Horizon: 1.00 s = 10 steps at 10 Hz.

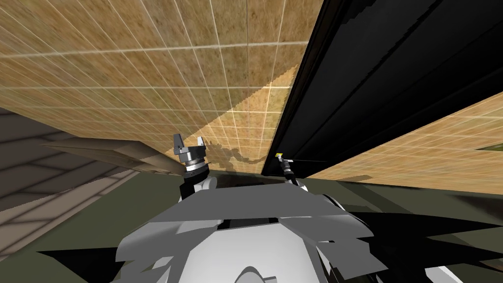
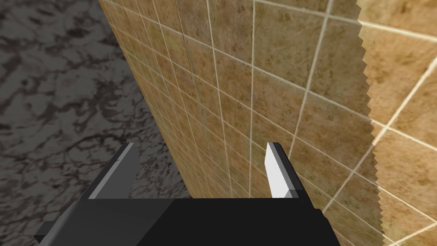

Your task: Pull the door open

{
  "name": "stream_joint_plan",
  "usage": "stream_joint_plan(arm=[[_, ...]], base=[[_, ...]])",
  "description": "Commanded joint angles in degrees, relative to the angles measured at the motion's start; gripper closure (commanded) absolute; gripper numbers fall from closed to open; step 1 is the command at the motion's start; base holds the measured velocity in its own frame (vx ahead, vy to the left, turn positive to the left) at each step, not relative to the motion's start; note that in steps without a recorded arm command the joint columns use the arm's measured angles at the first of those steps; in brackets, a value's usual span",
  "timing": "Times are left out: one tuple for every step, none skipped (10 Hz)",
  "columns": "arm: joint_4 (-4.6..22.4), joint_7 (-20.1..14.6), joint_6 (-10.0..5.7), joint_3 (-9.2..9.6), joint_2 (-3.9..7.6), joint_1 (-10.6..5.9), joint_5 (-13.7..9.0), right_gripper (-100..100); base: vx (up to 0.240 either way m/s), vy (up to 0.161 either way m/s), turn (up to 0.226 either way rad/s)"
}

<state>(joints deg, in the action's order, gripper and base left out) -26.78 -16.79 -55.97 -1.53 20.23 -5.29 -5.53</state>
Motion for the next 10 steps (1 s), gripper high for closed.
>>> stream_joint_plan(arm=[[-0.4,-1.1,-0.96,0.93,0.53,0.98,0.6,100],[-0.4,-1.5,-1.3,1.2,0.77,1.2,0.8,100],[-0.5,-2.2,-2.03,1.78,1.27,1.67,1.2,100],[-0.6,-3.0,-2.78,2.39,1.79,2.16,1.6,100],[-0.6,-3.7,-3.53,2.99,2.31,2.65,2.0,100],[-0.7,-4.5,-4.24,3.56,2.8,3.11,2.4,100],[-0.7,-5.1,-4.87,4.07,3.24,3.52,2.7,100],[-0.8,-5.9,-5.59,4.64,3.73,3.98,3.1,100],[-0.4,-5.3,-5.17,4.39,3.21,3.5,2.9,100],[-0.1,-6.2,-6.91,4.98,3.83,4.68,3.3,100]], base=[[-0.181,-0.07,0.112],[-0.178,-0.074,0.08],[-0.178,-0.052,0.096],[-0.196,-0.043,0.095],[-0.201,-0.066,0.105],[-0.198,-0.065,0.105],[-0.206,-0.069,0.097],[-0.207,-0.092,0.1],[-0.093,-0.038,0.031],[-0.146,-0.049,0.153]])
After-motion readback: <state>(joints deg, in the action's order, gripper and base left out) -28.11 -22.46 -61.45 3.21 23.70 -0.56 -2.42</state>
